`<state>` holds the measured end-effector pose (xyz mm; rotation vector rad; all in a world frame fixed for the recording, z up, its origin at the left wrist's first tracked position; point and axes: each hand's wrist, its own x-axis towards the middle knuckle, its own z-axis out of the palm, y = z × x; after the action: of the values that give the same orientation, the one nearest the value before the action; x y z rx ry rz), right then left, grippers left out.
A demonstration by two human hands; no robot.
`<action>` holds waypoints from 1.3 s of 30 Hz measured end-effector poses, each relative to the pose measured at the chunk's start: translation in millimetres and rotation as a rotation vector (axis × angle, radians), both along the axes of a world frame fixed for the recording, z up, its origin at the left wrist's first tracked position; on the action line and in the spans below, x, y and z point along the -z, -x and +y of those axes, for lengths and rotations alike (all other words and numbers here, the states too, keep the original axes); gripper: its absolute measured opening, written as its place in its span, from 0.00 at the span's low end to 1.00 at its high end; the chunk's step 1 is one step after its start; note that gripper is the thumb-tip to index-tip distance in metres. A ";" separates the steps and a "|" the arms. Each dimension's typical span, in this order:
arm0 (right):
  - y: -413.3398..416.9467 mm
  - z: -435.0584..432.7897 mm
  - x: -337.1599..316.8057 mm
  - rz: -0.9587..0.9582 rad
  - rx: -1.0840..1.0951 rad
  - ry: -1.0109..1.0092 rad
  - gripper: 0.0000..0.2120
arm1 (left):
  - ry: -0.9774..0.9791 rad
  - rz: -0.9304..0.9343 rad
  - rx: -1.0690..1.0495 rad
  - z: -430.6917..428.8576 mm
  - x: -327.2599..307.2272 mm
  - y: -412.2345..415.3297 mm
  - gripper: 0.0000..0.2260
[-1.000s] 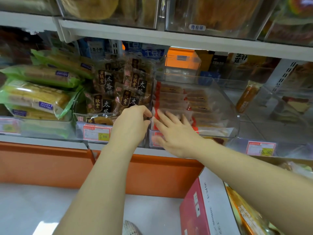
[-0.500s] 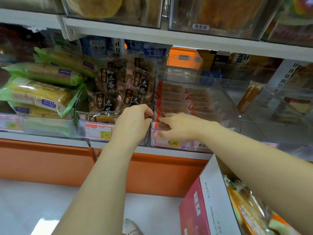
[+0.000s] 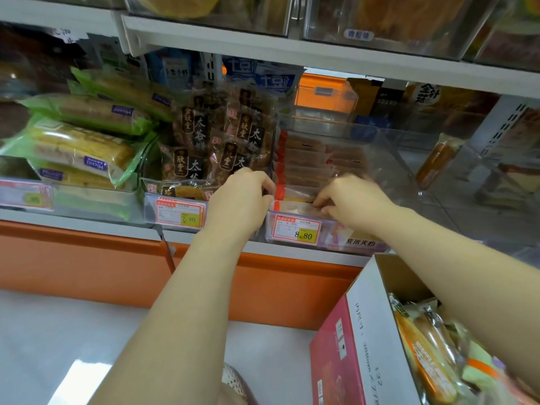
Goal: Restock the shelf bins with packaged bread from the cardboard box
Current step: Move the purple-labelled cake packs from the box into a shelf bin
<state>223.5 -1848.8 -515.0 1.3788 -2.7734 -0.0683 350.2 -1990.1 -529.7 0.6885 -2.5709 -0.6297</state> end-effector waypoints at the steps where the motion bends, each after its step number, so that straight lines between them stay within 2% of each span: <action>1: -1.9 3.5 0.6 0.010 -0.013 0.004 0.13 | 0.019 -0.001 -0.010 1.0 0.3 -0.2 0.08; 5: -21.9 30.0 2.2 0.051 -0.060 0.112 0.15 | 0.118 0.096 -0.009 12.2 -1.9 1.7 0.09; 9: -36.5 69.5 -3.7 0.047 -0.092 0.187 0.12 | 0.173 0.159 0.112 37.9 -1.5 4.2 0.10; 12: -40.0 107.6 -9.1 0.023 -0.075 0.214 0.11 | 0.208 0.061 0.238 61.5 7.8 8.7 0.14; 14: -41.2 136.2 -13.0 0.009 -0.031 0.201 0.10 | 0.230 -0.087 0.306 78.9 16.5 13.0 0.19; 16: -41.6 166.2 -16.4 0.013 0.007 0.159 0.11 | 0.277 -0.241 0.313 93.8 24.4 17.1 0.24; 19: -44.2 210.1 -21.1 0.018 0.053 0.093 0.12 | 0.289 -0.301 0.268 103.7 25.3 22.8 0.26; 23: -49.2 263.0 -24.1 0.010 0.122 0.121 0.10 | 0.348 -0.291 0.237 116.2 21.8 24.6 0.24; 26: -50.4 300.1 -24.8 0.023 0.188 0.132 0.09 | 0.359 -0.156 0.268 144.8 17.0 26.2 0.20; 29: -48.8 335.5 -22.2 0.020 0.247 0.168 0.10 | 0.368 -0.067 0.414 188.8 5.2 33.4 0.17; 34: -50.8 388.3 -16.7 0.076 0.283 0.298 0.06 | 0.338 -0.087 0.705 262.5 -5.6 45.9 0.15; 37: -51.6 416.2 -10.4 0.087 0.387 0.324 0.08 | 0.309 -0.087 0.800 287.7 -4.2 50.5 0.13; 39: -49.7 433.5 -3.2 0.059 0.481 0.301 0.15 | 0.270 -0.097 0.814 300.8 -2.5 53.3 0.13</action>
<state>273.2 -1415.3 -511.9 0.6195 -2.8455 0.2759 296.9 -1689.3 -527.2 -0.4628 -2.9033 -0.4548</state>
